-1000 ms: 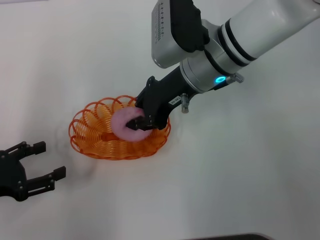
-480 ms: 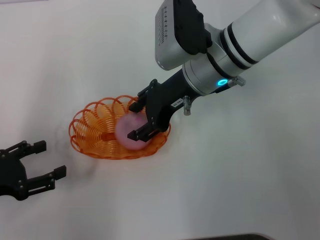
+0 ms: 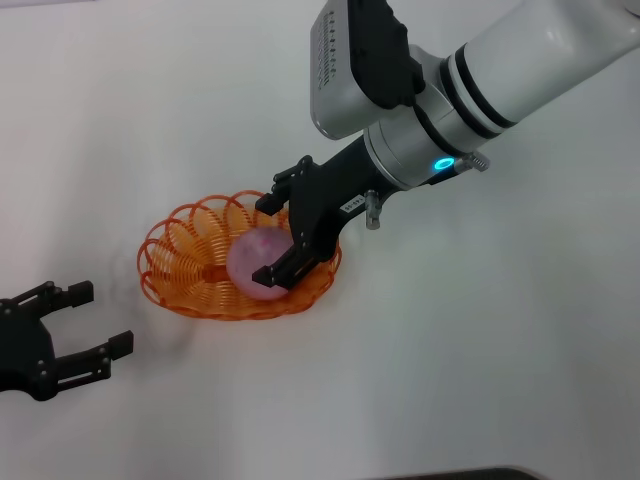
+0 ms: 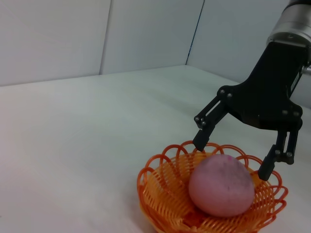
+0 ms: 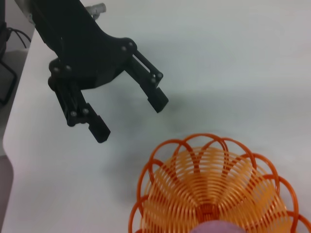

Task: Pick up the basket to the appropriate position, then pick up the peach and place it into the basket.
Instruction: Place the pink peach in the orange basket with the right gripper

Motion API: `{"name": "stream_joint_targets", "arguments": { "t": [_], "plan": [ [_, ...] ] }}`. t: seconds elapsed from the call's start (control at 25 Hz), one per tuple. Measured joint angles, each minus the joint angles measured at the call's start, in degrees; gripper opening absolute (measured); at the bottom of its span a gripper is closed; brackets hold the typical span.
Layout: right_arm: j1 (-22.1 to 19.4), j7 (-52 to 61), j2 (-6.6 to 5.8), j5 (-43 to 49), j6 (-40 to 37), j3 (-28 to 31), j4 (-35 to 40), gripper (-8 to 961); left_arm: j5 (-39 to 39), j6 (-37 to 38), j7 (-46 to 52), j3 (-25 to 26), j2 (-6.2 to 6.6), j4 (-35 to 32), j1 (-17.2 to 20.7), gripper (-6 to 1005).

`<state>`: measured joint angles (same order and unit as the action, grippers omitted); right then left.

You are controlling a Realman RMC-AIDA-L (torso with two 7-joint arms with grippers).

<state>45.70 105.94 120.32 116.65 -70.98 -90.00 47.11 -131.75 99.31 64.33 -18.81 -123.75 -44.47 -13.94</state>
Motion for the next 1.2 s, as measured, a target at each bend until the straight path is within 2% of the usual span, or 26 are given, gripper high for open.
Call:
{"name": "stream_joint_targets", "arguments": {
  "t": [0.2,0.28,0.52,0.68,0.88,1.2],
  "plan": [
    [-0.82,-1.37,-0.25,-1.50,-0.58,1.06,0.42,959,0.06,0.01,0.00,0.30,-0.06,0.08,-0.06,858],
    [-2.19,-2.81,-0.44,-2.66,-1.86,3.46,1.26,959,0.08,0.00,0.00,0.32,-0.01,0.09,-0.10,858],
    [-9.49,-6.33,-0.53,-3.51,-6.85,13.32,7.25,960,0.09,0.01,0.00,0.35,-0.04,0.09,-0.21,858],
    [-13.50,-9.02,-0.67,-3.48,-10.92,20.08,8.54,960,0.09,0.00,0.00,0.37,0.01,0.09,-0.27,858],
    [-16.43,-12.86,-0.69,-3.48,-13.93,27.00,8.26,960,0.09,0.00,0.00,0.36,0.00,0.08,-0.77,859],
    [-20.66,-21.67,-0.57,-7.03,-17.57,28.39,4.98,959,0.09,0.01,0.00,0.46,-0.10,0.34,-0.87,858]
  ]
}}
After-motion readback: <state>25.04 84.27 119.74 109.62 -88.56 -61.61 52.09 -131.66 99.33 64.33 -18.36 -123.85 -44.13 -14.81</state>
